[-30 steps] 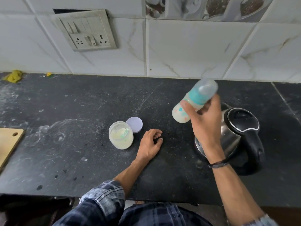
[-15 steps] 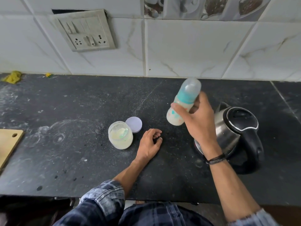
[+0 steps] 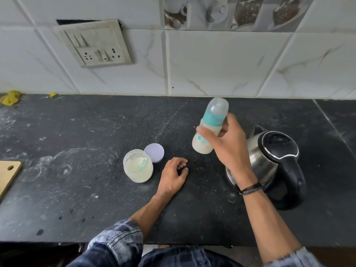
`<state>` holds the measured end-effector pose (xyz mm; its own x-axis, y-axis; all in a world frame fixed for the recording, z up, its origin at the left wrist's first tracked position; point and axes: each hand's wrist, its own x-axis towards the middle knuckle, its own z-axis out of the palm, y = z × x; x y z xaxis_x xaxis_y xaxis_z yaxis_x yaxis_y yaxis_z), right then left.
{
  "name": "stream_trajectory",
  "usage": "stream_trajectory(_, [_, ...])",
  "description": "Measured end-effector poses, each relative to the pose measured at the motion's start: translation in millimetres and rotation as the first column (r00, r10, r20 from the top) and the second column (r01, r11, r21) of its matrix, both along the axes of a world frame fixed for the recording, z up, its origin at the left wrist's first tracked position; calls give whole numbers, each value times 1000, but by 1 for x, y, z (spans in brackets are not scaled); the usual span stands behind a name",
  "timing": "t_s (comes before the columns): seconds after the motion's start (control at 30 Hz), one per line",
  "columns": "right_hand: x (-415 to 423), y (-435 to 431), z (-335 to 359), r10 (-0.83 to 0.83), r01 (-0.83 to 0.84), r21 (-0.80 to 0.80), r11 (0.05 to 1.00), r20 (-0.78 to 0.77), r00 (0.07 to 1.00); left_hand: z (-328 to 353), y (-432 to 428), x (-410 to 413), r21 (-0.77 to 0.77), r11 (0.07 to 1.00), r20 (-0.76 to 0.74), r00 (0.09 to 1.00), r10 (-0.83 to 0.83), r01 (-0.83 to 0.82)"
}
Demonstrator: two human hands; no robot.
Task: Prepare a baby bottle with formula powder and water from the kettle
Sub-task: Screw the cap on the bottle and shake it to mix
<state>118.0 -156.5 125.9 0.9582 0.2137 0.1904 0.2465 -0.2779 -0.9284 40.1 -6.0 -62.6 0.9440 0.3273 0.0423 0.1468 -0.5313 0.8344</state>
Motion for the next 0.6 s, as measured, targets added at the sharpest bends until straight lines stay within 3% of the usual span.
stream_trajectory(0.13, [-5, 1, 7, -56, 40, 221, 974, 69, 996, 2, 1, 3, -12, 1000, 4, 1000, -7, 7])
stream_trajectory(0.17, [-3, 2, 12, -31, 18, 192, 981, 62, 998, 4, 2, 5, -9, 1000, 3, 1000, -2, 2])
stream_trajectory(0.27, [1, 1, 9, 49, -51, -95, 994, -28, 998, 3, 1, 1, -3, 1000, -10, 1000, 6, -6])
stream_trajectory(0.3, [-3, 0, 8, 24, -26, -90, 996, -21, 999, 1, 0, -1, -7, 1000, -14, 1000, 0, 0])
stream_trajectory(0.4, [-14, 5, 16, -67, 59, 139, 989, 53, 996, 2, 1, 1, -14, 1000, -4, 1000, -4, 4])
stream_trajectory(0.43, [-12, 7, 20, -61, 53, 125, 991, 64, 996, 3, 1, 3, -10, 1000, -1, 1000, 1, -1])
stream_trajectory(0.53, [-5, 6, 20, 47, -44, -109, 993, 22, 999, 5, 0, 3, -5, 1000, -14, 1000, 8, -8])
stream_trajectory(0.57, [-8, 4, 18, 53, -50, -85, 995, 36, 998, 4, -1, 1, -10, 1000, -18, 1000, 2, -2])
stream_trajectory(0.6, [-13, 4, 20, 49, -53, 47, 997, 70, 996, 3, -2, 0, -16, 1000, -19, 1000, -7, 7])
